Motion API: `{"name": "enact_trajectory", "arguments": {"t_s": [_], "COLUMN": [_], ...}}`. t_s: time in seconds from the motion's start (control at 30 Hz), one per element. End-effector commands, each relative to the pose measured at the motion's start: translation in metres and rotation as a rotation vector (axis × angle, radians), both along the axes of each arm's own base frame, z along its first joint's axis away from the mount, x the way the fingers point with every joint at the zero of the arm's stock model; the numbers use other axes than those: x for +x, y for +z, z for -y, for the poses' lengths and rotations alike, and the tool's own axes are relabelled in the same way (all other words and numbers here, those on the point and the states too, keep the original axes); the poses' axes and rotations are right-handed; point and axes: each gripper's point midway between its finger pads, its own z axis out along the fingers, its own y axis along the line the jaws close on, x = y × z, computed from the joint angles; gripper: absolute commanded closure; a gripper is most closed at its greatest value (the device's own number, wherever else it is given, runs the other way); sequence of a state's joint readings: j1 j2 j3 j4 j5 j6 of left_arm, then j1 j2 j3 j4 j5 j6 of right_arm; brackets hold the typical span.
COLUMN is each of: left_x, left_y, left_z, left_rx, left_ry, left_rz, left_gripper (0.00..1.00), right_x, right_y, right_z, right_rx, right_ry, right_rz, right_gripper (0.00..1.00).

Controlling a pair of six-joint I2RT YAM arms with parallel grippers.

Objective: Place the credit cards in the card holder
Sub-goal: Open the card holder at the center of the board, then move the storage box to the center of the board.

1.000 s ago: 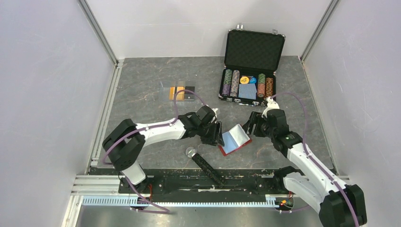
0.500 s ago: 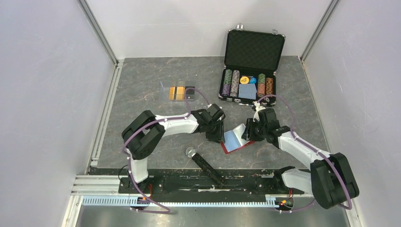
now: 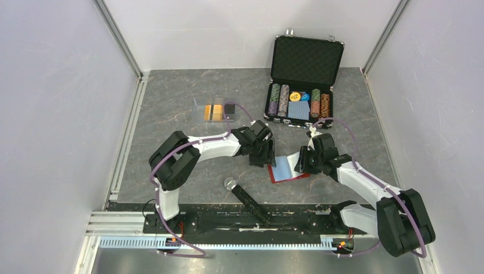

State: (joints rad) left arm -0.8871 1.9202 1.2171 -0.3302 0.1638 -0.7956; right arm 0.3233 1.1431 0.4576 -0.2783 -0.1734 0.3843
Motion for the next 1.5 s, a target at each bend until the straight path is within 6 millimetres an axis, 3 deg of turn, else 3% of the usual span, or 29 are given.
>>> {"name": "enact_trajectory", "arguments": {"t_s": [0.0, 0.17, 0.33, 0.43, 0.53, 0.67, 0.8, 0.97, 1.17, 1.3, 1.47], "left_x": [0.009, 0.021, 0.043, 0.061, 0.085, 0.114, 0.140, 0.171, 0.209, 0.231, 0.245], "left_y": [-0.002, 0.044, 0.082, 0.096, 0.102, 0.103, 0.095, 0.089, 0.081, 0.067, 0.049], "left_z": [-0.037, -0.047, -0.080, -0.108, -0.142, -0.188, -0.244, -0.296, -0.328, -0.334, -0.339], "left_rx": [0.064, -0.061, -0.201, -0.245, -0.262, -0.211, -0.008, 0.233, 0.371, 0.390, 0.408], "left_ry": [0.024, 0.047, 0.133, 0.195, 0.275, 0.373, 0.467, 0.537, 0.580, 0.571, 0.560], "left_rz": [0.026, 0.057, 0.068, 0.087, 0.091, 0.095, 0.112, 0.161, 0.210, 0.188, 0.162], "left_gripper": [0.31, 0.24, 0.22, 0.21, 0.21, 0.21, 0.21, 0.21, 0.22, 0.22, 0.24], "right_x": [0.007, 0.013, 0.020, 0.023, 0.024, 0.020, 0.020, 0.021, 0.019, 0.016, 0.013], "right_y": [0.019, 0.056, 0.089, 0.100, 0.094, 0.067, 0.042, 0.022, 0.010, 0.006, 0.006], "right_z": [0.005, 0.011, 0.004, -0.006, -0.021, -0.036, -0.038, -0.035, -0.037, -0.040, -0.046], "right_rx": [-0.022, -0.069, -0.052, -0.030, -0.012, -0.040, -0.066, -0.103, -0.104, -0.083, -0.047], "right_ry": [-0.026, -0.013, 0.029, 0.053, 0.093, 0.151, 0.160, 0.162, 0.177, 0.190, 0.201], "right_rz": [0.038, 0.081, 0.133, 0.163, 0.150, 0.094, 0.057, 0.029, 0.001, -0.007, -0.013], "right_gripper": [0.56, 0.34, 0.36, 0.47, 0.58, 0.66, 0.71, 0.72, 0.76, 0.84, 0.87]}}
